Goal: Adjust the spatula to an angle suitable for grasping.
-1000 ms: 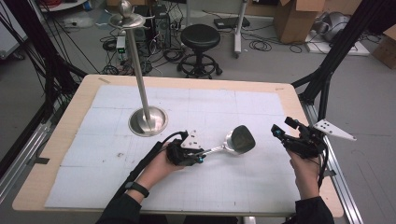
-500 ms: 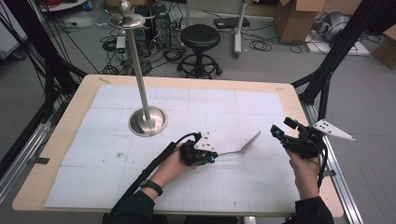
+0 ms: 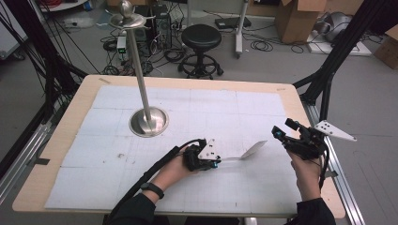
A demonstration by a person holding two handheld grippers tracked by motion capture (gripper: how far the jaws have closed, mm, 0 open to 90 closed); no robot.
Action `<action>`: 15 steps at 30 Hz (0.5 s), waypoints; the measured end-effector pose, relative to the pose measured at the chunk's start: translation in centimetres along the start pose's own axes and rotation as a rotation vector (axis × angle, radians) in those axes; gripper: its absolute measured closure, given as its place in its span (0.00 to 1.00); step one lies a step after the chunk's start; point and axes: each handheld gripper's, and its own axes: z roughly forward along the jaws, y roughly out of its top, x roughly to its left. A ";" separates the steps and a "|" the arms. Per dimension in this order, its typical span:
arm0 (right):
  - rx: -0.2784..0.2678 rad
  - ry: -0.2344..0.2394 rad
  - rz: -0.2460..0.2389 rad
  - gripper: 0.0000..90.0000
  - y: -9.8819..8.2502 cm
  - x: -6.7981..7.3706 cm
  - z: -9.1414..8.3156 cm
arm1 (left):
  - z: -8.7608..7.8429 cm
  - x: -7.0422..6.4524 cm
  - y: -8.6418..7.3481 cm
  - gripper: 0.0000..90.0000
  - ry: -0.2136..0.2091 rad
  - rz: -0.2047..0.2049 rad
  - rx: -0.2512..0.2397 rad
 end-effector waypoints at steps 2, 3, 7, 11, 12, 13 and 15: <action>0.004 0.002 0.001 0.22 0.0 0.0 0.1 | 0.3 -0.3 0.0 0.88 -0.021 0.011 0.005; 0.005 0.002 -0.001 0.22 0.0 0.0 0.1 | 0.6 -0.6 -0.1 0.86 -0.029 0.020 0.010; 0.004 0.000 0.006 0.22 -0.1 -0.1 0.0 | 1.1 -0.9 -0.2 0.83 -0.041 0.022 0.046; 0.000 -0.001 0.007 0.22 0.0 -0.2 -0.1 | 1.0 -0.7 -0.3 0.82 -0.055 0.008 0.044; 0.000 -0.002 0.007 0.22 0.0 -0.2 -0.1 | 1.0 -0.7 -0.3 0.81 -0.067 -0.006 0.042; 0.000 -0.002 0.006 0.22 0.0 -0.2 -0.1 | 0.9 -0.5 -0.3 0.81 -0.080 -0.021 0.034; 0.000 -0.001 0.005 0.22 0.0 -0.2 -0.1 | 0.8 -0.2 -0.3 0.78 -0.087 -0.029 0.035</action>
